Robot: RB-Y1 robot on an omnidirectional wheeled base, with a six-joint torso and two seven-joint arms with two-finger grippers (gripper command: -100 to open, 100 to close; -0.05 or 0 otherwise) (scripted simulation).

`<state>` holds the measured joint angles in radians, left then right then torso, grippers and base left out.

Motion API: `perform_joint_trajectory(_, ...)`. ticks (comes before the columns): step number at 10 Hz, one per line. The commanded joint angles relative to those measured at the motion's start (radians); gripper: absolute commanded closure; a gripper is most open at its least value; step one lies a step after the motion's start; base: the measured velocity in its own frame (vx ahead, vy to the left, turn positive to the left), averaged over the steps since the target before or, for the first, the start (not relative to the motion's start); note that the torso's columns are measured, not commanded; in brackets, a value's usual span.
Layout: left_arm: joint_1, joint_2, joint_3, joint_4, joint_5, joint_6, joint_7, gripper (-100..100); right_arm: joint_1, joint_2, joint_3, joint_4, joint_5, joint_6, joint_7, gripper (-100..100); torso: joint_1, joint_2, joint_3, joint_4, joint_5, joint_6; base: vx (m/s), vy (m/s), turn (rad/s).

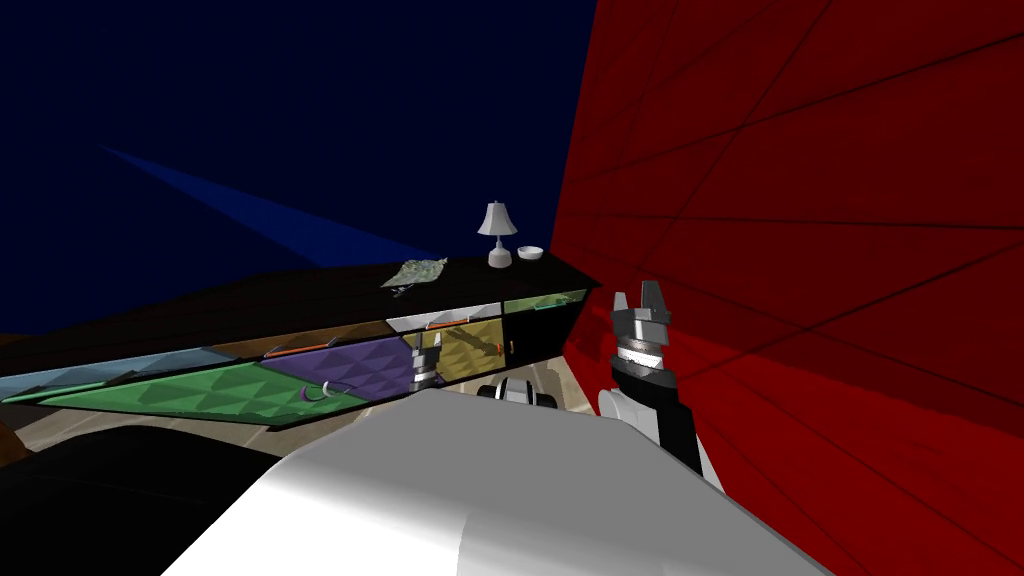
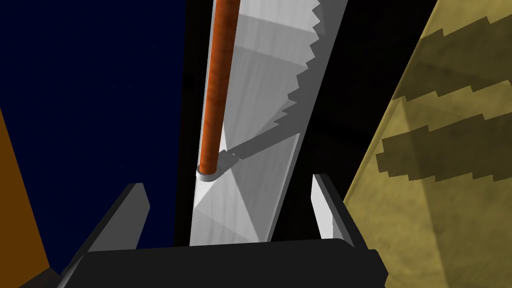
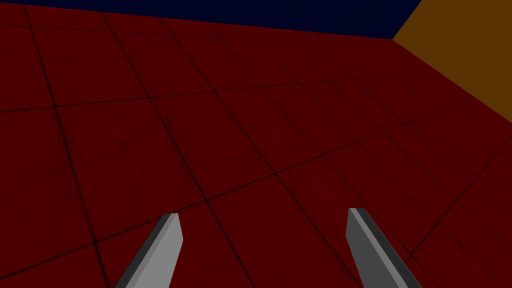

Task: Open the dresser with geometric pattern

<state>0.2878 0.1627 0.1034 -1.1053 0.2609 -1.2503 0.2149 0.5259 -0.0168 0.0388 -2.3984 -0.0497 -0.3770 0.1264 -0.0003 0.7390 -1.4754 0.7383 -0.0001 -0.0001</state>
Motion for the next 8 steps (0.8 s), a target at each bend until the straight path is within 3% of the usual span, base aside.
perform_joint_trajectory(1, -0.003, 0.007, 0.003, 0.015, 0.005, -0.008, 0.003, -100, 0.000, 0.000, 0.000, 0.000, 0.000, 0.000, 0.000, 0, 0.001, 0.000, 0.000, 0.000, 0.000, 0.000, 0.000, -0.028, 0.005)
perform_joint_trajectory(3, -0.083, 0.014, 0.078, 0.096, -0.049, 0.000, 0.021, -100, 0.000, 0.000, 0.000, 0.000, 0.000, 0.000, 0.000, 0, 0.002, 0.001, 0.001, 0.000, 0.001, 0.001, -0.089, -0.020, -0.139)
perform_joint_trajectory(4, -0.098, 0.014, 0.096, 0.105, -0.049, 0.000, 0.021, -100, 0.000, 0.000, 0.000, 0.000, 0.000, 0.000, 0.000, 0, 0.001, 0.004, 0.003, 0.001, 0.000, 0.000, -0.104, -0.010, -0.046)
perform_joint_trajectory(7, -0.181, 0.021, 0.181, 0.185, -0.103, 0.011, 0.039, -100, 0.000, 0.000, 0.000, 0.000, 0.000, 0.000, 0.000, 0, 0.001, -0.003, -0.002, -0.001, 0.000, 0.000, -0.085, -0.001, -0.087)
perform_joint_trajectory(8, -0.193, 0.021, 0.190, 0.193, -0.103, 0.011, 0.039, -100, 0.000, 0.000, 0.000, 0.000, 0.000, 0.000, 0.000, 0, 0.000, -0.003, -0.002, -0.001, 0.000, 0.000, -0.057, -0.011, -0.049)
